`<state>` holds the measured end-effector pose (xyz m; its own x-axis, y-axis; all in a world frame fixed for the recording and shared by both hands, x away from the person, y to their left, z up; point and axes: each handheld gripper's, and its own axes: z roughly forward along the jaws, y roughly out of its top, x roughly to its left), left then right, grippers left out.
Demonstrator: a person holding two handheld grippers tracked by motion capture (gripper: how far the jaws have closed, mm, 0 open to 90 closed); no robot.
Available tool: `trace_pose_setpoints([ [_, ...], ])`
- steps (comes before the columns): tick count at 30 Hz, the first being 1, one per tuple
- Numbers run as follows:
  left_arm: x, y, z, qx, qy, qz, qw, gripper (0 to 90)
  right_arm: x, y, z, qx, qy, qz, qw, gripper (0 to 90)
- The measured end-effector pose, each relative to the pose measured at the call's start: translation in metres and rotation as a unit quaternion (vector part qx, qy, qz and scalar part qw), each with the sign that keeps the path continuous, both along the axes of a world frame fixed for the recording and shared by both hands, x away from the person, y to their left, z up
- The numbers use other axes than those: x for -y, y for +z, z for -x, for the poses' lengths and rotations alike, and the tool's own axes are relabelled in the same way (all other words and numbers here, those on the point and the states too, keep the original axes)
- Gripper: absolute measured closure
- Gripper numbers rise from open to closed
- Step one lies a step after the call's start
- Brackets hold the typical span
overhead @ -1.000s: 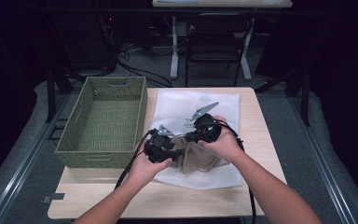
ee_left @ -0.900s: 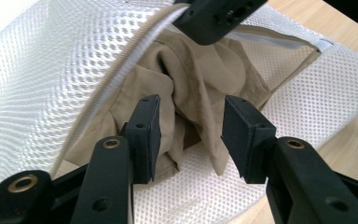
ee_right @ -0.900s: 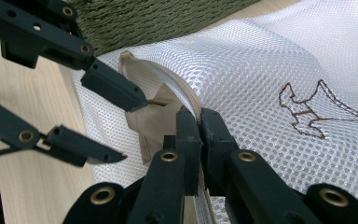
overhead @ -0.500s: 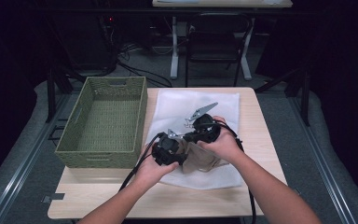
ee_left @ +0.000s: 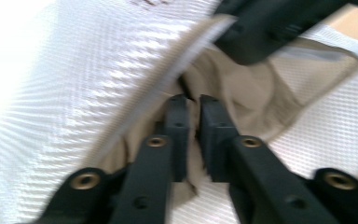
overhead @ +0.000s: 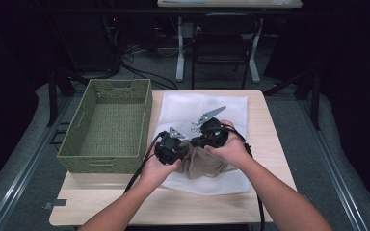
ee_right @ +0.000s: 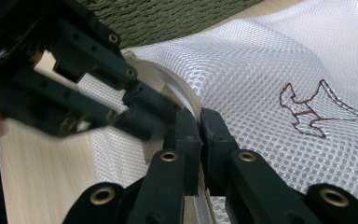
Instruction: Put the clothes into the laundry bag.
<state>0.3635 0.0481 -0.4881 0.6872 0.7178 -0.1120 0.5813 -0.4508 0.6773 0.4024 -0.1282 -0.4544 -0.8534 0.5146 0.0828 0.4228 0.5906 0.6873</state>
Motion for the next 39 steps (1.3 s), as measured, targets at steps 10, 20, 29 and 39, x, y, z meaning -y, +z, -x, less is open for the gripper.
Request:
trace_pose_setpoints([
  [10,0.007,-0.001,0.009,-0.007,-0.02,-0.005,0.9998,57.3,0.0,0.001,0.0,0.0,-0.003,0.002,1.0,87.1],
  [20,0.004,-0.011,-0.007,0.007,0.01,-0.031,0.9994,88.0,-0.001,0.001,0.001,-0.001,-0.002,0.002,1.0,87.1],
  [29,0.005,-0.006,0.0,0.008,-0.004,-0.02,0.9998,84.2,0.0,0.001,0.0,0.001,-0.001,0.001,1.0,87.1],
  [39,0.003,0.001,0.009,-0.004,-0.021,0.011,0.9997,65.5,0.001,0.0,0.001,-0.001,-0.003,0.0,1.0,87.0],
])
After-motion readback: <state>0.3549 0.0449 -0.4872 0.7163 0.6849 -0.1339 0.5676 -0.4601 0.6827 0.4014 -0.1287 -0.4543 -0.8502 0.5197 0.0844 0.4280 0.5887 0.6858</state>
